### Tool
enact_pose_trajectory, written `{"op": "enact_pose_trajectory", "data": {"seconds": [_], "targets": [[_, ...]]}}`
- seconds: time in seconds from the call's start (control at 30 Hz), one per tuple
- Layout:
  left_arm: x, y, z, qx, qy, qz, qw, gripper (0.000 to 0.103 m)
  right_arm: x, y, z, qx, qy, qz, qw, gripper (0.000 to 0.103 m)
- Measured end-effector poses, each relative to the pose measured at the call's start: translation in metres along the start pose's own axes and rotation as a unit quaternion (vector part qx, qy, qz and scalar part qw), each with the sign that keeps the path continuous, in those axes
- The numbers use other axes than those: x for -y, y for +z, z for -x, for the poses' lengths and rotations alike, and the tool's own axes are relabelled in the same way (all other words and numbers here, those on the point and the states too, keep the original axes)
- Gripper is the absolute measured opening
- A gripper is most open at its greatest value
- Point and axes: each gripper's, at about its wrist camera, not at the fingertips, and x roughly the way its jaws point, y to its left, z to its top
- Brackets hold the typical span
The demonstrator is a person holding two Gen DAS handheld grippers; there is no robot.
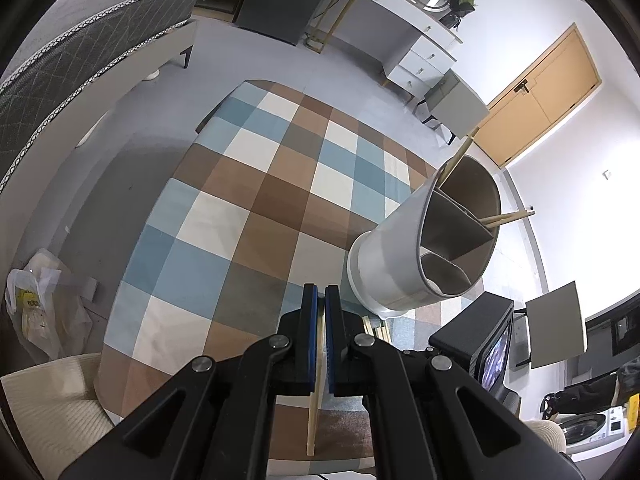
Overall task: Organize utensils
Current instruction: 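Close the right gripper on a single chopstick from the pile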
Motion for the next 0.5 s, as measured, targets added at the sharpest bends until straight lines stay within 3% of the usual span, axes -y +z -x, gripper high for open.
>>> {"op": "enact_pose_trajectory", "data": {"seconds": [0.5], "targets": [[-0.003,0.004,-0.001,-0.007,-0.008,0.010,0.9999,0.000,-0.008,0.009,-0.005,-0.005,-0.029,0.032,0.999,0.020]]}}
